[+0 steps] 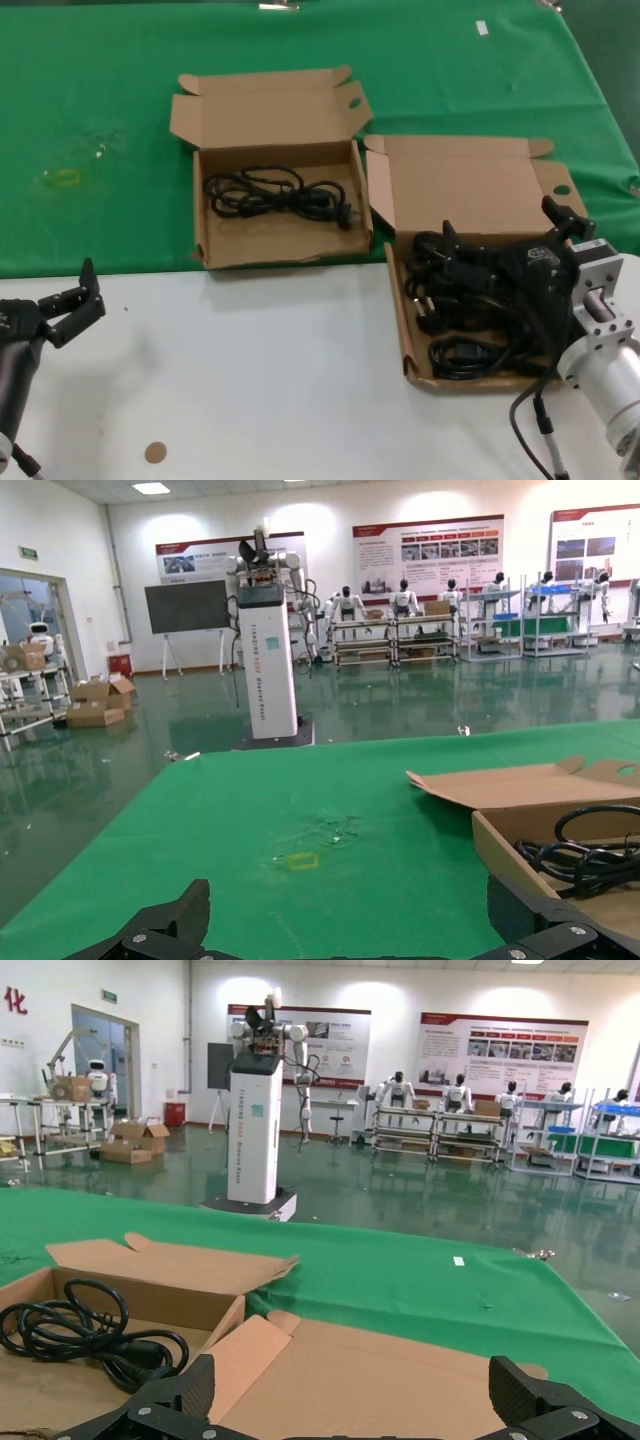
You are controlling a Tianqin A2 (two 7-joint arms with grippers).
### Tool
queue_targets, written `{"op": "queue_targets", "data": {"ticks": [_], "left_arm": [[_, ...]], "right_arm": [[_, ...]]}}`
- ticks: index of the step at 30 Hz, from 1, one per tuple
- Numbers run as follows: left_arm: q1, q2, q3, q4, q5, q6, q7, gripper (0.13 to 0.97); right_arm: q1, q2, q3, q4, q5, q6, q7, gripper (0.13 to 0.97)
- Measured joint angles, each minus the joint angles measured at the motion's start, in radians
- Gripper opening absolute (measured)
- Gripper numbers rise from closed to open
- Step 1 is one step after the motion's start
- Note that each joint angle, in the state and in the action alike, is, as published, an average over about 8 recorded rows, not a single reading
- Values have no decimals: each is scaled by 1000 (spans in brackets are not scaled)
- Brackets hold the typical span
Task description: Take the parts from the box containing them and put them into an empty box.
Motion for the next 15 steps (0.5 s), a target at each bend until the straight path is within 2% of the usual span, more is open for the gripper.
{"op": "queue_targets", "data": {"ticks": [15], "left_arm": [[0,0,0,0,0,0,0,966]], "right_arm": [[0,0,0,0,0,0,0,966]]}}
